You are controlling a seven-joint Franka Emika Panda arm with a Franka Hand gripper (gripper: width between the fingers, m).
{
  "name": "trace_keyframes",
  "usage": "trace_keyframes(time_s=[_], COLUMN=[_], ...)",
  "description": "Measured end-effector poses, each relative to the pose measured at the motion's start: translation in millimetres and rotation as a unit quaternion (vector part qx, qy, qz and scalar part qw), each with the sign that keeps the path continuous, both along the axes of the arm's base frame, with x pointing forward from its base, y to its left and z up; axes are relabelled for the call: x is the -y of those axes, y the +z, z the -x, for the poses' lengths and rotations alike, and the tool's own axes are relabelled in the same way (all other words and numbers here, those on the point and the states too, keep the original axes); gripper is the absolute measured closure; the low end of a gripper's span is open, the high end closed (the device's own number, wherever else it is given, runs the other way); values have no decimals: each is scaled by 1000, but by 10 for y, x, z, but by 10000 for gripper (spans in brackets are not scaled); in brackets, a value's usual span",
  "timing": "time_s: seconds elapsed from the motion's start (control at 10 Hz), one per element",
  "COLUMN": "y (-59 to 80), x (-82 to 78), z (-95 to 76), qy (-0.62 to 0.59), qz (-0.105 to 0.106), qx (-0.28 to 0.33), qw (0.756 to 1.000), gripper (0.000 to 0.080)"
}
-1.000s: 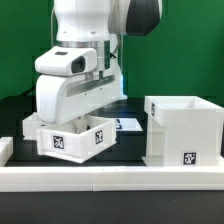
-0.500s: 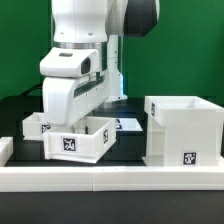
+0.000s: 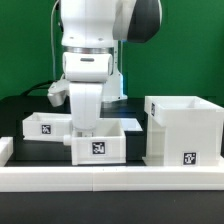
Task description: Assemble drawer
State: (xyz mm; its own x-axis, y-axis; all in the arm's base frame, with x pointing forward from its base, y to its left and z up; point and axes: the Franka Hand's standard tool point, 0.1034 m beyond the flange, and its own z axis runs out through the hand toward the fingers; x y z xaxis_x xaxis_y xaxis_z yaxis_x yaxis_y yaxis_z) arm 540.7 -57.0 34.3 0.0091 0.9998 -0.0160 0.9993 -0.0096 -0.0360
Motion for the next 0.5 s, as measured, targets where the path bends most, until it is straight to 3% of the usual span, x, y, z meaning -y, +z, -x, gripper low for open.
trace_keyframes(time_s=[0.5], y=[-57], x=[-6], z=[-9], qy=[-1], qz=[3], qx=[13], qw=[1000], gripper=[757])
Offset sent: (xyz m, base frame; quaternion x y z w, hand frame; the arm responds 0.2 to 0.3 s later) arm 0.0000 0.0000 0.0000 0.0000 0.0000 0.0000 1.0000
